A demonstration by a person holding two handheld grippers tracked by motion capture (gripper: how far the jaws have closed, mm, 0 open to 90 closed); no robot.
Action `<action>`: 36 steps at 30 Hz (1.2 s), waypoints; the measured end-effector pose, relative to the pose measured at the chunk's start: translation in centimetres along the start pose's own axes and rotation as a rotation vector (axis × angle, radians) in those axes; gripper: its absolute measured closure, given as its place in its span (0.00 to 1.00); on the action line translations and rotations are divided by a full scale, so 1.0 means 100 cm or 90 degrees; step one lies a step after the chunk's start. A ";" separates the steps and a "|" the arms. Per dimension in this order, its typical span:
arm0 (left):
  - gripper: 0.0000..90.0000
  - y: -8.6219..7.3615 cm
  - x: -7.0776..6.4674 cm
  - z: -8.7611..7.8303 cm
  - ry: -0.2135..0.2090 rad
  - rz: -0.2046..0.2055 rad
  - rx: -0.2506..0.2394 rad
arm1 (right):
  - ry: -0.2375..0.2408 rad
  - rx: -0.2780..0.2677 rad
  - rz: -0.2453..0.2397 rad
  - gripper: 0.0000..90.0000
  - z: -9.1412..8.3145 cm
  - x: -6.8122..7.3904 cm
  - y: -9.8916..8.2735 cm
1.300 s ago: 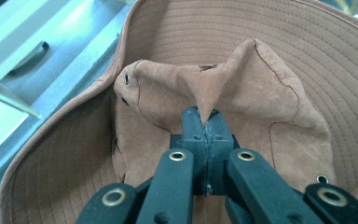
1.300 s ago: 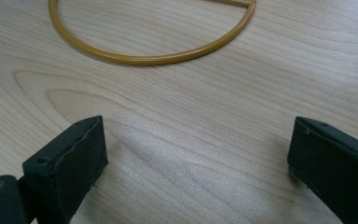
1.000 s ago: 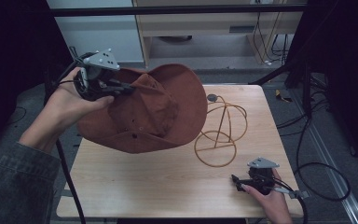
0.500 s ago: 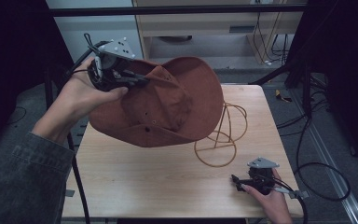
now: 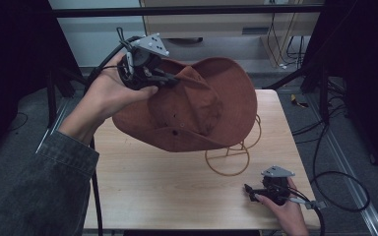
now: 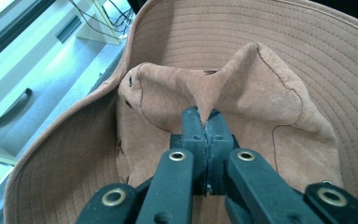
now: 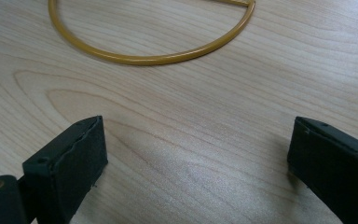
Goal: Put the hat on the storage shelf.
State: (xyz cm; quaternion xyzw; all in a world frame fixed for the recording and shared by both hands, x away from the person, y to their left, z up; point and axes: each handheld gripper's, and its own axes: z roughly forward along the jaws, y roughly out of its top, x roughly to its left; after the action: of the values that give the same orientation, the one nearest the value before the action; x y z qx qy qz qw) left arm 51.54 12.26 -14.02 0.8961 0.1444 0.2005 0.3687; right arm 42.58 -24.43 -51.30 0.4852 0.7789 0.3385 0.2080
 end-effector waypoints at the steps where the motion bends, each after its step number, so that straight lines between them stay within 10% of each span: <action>1: 0.99 0.002 0.000 0.002 -0.001 0.000 -0.001 | 0.000 0.000 0.000 0.05 0.000 0.000 0.000; 36: 0.99 0.044 -0.019 0.046 -0.008 0.027 0.009 | 0.000 0.000 0.000 0.05 0.000 0.000 0.000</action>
State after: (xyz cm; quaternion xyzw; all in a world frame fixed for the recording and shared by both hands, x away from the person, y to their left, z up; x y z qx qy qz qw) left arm 52.55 5.66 -14.30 0.9028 0.1247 0.2014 0.3590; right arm 42.59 -24.43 -51.29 0.4852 0.7789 0.3387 0.2078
